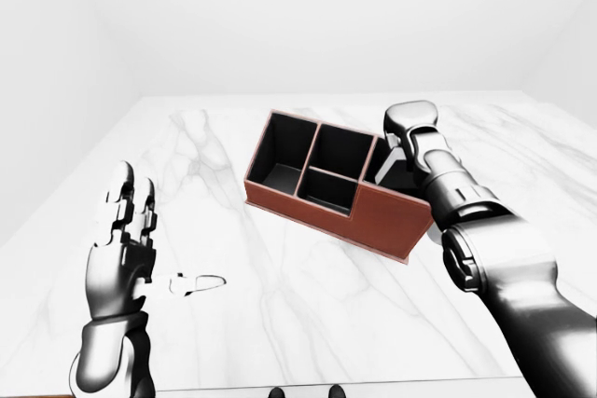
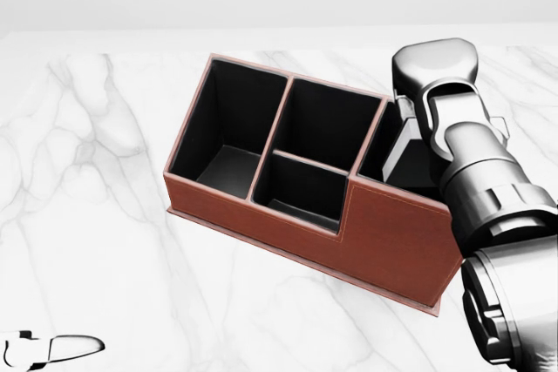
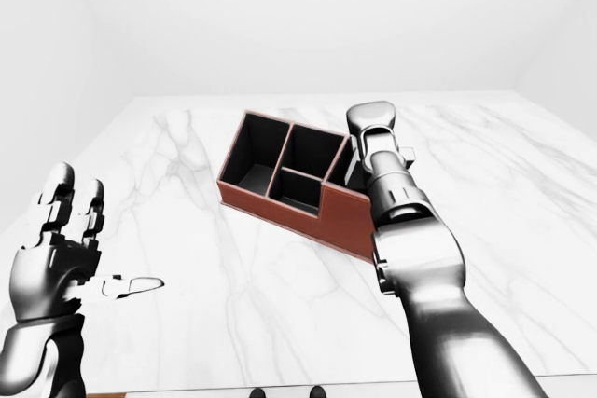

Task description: Pick up the book and place it in the right compartment of the caddy.

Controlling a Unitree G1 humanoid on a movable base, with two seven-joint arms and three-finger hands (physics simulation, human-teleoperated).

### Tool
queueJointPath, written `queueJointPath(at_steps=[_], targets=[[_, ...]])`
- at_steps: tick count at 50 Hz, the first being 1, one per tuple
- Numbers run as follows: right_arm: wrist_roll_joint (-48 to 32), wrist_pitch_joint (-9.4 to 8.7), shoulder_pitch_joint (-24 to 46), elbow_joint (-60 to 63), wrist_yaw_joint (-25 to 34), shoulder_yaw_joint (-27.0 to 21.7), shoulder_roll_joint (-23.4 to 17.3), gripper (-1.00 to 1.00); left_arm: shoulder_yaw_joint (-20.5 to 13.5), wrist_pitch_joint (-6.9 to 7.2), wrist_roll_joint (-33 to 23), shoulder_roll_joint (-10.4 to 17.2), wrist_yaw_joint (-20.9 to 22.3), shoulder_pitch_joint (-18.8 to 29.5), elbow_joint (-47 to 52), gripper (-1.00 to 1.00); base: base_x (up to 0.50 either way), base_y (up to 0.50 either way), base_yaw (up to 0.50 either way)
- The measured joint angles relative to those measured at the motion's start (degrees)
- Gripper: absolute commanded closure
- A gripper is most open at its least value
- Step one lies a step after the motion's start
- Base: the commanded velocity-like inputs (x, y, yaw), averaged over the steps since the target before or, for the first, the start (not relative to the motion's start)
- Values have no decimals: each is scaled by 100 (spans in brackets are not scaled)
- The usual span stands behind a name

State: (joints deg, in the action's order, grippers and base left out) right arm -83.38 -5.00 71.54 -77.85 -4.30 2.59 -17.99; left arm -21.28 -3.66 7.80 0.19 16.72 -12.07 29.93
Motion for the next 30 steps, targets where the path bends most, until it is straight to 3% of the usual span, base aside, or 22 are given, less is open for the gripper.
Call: queueJointPath(at_steps=[21,23,24,25,30], targets=[[-46,0,-147,-54,-119,9,104,100,51,-101,-40,-36,39,-44,-67,-100,0,0,0],[-58,0,-158,-62,-133,1,109,33,55,-104,-46,-34,36,-41,-75,-100,0,0,0],[-71,0,-159,-62,-145,6,110,-41,57,-105,-48,-33,34,-39,-78,-100,0,0,0],[-85,0,-159,-62,-158,12,109,-100,60,-106,-52,-32,31,-36,-82,-100,0,0,0],[-143,0,-152,-56,-215,39,107,-100,78,-115,-68,-27,17,-24,-100,-100,0,0,0]])
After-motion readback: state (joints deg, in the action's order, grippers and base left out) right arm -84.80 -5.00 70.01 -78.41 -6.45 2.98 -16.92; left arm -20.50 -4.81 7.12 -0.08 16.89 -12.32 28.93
